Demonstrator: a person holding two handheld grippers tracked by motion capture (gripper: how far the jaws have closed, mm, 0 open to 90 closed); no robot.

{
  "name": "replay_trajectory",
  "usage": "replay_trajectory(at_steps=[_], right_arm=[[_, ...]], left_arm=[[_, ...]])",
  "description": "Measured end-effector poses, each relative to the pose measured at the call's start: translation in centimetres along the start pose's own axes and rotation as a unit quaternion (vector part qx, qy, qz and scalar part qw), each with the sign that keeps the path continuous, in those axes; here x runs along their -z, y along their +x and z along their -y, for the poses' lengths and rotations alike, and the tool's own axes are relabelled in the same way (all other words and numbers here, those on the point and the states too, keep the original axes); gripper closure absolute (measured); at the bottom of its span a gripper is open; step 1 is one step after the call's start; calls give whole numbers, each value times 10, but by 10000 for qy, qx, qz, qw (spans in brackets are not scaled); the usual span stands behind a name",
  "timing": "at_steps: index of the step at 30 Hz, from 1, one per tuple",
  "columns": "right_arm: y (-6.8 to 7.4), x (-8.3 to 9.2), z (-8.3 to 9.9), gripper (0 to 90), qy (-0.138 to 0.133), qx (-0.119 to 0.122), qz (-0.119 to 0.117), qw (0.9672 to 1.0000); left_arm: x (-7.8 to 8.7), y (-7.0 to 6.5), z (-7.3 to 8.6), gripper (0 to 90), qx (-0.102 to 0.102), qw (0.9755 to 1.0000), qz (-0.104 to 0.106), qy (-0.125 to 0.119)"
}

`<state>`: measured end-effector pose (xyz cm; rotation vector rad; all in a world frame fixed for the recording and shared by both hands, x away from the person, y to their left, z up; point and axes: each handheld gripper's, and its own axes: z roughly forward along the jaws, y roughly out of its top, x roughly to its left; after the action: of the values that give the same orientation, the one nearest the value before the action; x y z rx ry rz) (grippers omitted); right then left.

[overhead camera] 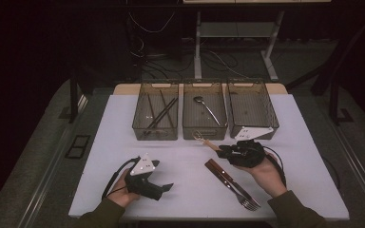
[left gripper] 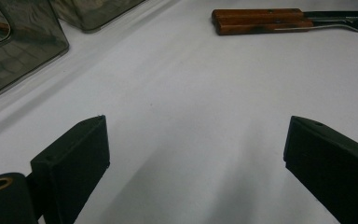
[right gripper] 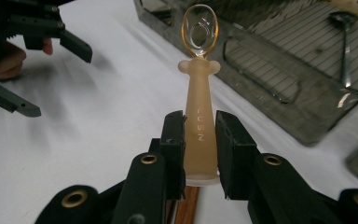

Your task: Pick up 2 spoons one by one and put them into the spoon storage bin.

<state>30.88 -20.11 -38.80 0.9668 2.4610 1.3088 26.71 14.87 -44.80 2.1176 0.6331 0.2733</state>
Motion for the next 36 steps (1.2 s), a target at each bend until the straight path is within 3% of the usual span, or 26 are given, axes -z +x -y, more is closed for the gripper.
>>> replay_trajectory(at_steps=[4,20,36], right_arm=[[-6,4,-1,738,-84,-90,23,9999],[-20,10,-13,738,-290,-252,169,9991],[-31,2,-30,738,-382,-439,238,9980]], left_arm=[[1,0,0,59,-49,10000,-18,-22],[0,-1,0,59,73,9999,-13,-76],[0,0,0,59,56,9999,-24,-80]])
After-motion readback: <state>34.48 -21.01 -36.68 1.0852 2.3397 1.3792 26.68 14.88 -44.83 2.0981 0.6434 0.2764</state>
